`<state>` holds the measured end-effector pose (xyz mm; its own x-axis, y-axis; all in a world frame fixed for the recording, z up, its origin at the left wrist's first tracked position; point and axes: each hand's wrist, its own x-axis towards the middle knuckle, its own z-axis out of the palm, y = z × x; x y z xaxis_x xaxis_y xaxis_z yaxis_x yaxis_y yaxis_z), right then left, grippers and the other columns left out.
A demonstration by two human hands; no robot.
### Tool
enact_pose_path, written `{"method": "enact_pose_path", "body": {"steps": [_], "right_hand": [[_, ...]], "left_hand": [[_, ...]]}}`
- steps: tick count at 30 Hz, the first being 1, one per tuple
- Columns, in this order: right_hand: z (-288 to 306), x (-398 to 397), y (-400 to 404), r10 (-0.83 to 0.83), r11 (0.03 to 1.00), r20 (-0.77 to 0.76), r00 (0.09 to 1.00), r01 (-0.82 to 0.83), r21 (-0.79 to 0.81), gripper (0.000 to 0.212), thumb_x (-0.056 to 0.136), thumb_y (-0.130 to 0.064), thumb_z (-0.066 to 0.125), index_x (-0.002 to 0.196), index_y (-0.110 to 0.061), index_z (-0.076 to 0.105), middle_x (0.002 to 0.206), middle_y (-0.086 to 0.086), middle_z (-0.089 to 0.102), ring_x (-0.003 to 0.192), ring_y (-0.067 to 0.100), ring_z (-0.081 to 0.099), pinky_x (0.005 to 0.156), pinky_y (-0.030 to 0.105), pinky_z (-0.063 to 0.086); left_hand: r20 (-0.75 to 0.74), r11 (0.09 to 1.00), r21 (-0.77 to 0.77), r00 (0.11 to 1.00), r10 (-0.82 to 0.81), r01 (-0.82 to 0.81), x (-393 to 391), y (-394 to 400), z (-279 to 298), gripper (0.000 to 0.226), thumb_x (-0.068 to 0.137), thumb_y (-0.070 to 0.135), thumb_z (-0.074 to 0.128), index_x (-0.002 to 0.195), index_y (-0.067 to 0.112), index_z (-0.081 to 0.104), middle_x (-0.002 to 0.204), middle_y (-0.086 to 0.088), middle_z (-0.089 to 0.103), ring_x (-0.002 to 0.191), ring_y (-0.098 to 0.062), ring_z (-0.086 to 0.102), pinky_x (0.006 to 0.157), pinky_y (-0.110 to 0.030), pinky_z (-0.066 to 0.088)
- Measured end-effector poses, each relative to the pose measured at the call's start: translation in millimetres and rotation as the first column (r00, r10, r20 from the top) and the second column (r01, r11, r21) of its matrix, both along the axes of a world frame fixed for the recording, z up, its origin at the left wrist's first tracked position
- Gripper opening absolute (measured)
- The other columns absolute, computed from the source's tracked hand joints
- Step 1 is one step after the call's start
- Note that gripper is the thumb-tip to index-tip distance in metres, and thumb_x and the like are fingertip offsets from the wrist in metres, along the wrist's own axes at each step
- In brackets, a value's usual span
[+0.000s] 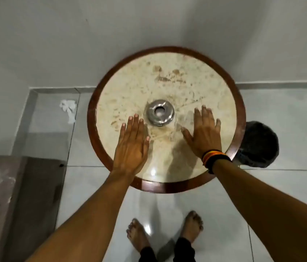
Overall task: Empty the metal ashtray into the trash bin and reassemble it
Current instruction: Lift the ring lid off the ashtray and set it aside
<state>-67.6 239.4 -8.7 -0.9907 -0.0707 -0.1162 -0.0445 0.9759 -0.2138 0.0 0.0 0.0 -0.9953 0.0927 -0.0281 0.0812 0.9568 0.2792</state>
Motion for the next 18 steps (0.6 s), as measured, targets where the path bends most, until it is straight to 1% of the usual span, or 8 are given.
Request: {"method": "enact_pose_path", "body": {"steps": [3, 6, 8, 11, 13, 15, 16, 18], "right_hand": [[-19, -4, 3, -0.031, 0.999, 0.047, 0.998, 0.032, -0.022, 0.077, 0.098, -0.059, 0.041, 0.157, -0.014, 0.024, 0.166, 0.015, 0.016, 0.154, 0.032, 0.014, 0.121, 0.061, 0.018], [-36, 3, 7, 0.003, 1.000, 0.042, 0.999, -0.003, -0.011, 0.074, 0.097, -0.058, 0.041, 0.155, -0.014, 0.029, 0.165, 0.017, 0.021, 0.152, 0.035, 0.018, 0.120, 0.061, 0.019], [-43, 9, 10, 0.028, 1.000, 0.019, 0.999, -0.028, -0.013, 0.073, 0.098, -0.060, 0.038, 0.155, -0.014, 0.032, 0.164, 0.017, 0.022, 0.152, 0.035, 0.018, 0.121, 0.061, 0.016], [-50, 9, 9, 0.009, 0.999, 0.008, 1.000, -0.009, -0.044, 0.073, 0.097, -0.063, 0.036, 0.154, -0.018, 0.032, 0.166, 0.013, 0.019, 0.154, 0.031, 0.013, 0.122, 0.060, 0.012], [-48, 10, 6, -0.033, 0.996, -0.009, 0.999, 0.033, -0.083, 0.077, 0.094, -0.068, 0.038, 0.153, -0.019, 0.033, 0.166, 0.010, 0.021, 0.154, 0.028, 0.014, 0.122, 0.060, 0.012], [-42, 5, -5, -0.091, 0.981, -0.013, 0.996, 0.087, -0.176, 0.087, 0.090, -0.074, 0.042, 0.154, -0.016, 0.030, 0.164, 0.009, 0.025, 0.153, 0.026, 0.018, 0.122, 0.060, 0.012], [-37, -1, -13, -0.101, 0.970, -0.017, 0.995, 0.095, -0.224, 0.092, 0.088, -0.076, 0.043, 0.156, -0.015, 0.027, 0.163, 0.008, 0.026, 0.152, 0.026, 0.019, 0.121, 0.061, 0.013], [-29, -13, -35, -0.056, 0.955, -0.025, 0.998, 0.046, -0.293, 0.102, 0.083, -0.079, 0.045, 0.158, -0.014, 0.022, 0.164, 0.009, 0.025, 0.152, 0.026, 0.021, 0.120, 0.062, 0.018]], "left_hand": [[0.042, 0.999, 0.002, 0.998, 0.053, -0.053, -9, 3, -24, 0.068, 0.111, 0.038, 0.015, 0.168, 0.003, 0.020, 0.179, -0.017, 0.011, 0.167, -0.028, 0.004, 0.136, -0.045, 0.001], [0.051, 0.996, 0.017, 0.995, 0.085, -0.086, -12, 6, -50, 0.068, 0.110, 0.037, 0.016, 0.168, 0.001, 0.021, 0.178, -0.020, 0.015, 0.167, -0.031, 0.008, 0.136, -0.050, 0.006], [0.044, 0.992, 0.036, 0.992, 0.119, -0.121, -13, 5, -65, 0.068, 0.110, 0.037, 0.017, 0.168, 0.002, 0.020, 0.178, -0.020, 0.014, 0.167, -0.031, 0.008, 0.136, -0.052, 0.008], [0.017, 0.982, 0.038, 0.983, 0.185, -0.185, -15, 10, -81, 0.065, 0.111, 0.034, 0.022, 0.169, 0.005, 0.017, 0.179, -0.016, 0.011, 0.167, -0.028, 0.008, 0.136, -0.051, 0.010], [-0.045, 0.980, 0.011, 0.979, 0.201, -0.201, -14, 14, -84, 0.063, 0.112, 0.030, 0.027, 0.169, 0.005, 0.019, 0.179, -0.015, 0.016, 0.167, -0.028, 0.013, 0.135, -0.052, 0.012], [-0.062, 0.981, 0.003, 0.979, 0.196, -0.196, -15, 12, -87, 0.063, 0.110, 0.029, 0.025, 0.169, 0.005, 0.020, 0.178, -0.015, 0.018, 0.166, -0.029, 0.015, 0.135, -0.054, 0.014], [-0.058, 0.981, 0.008, 0.979, 0.196, -0.196, -16, 11, -87, 0.064, 0.110, 0.030, 0.024, 0.169, 0.006, 0.020, 0.179, -0.015, 0.018, 0.167, -0.028, 0.015, 0.134, -0.054, 0.014], [-0.048, 0.979, 0.000, 0.977, 0.206, -0.206, -17, 10, -89, 0.064, 0.110, 0.031, 0.022, 0.169, 0.008, 0.019, 0.179, -0.013, 0.017, 0.167, -0.027, 0.013, 0.134, -0.055, 0.014]]}}
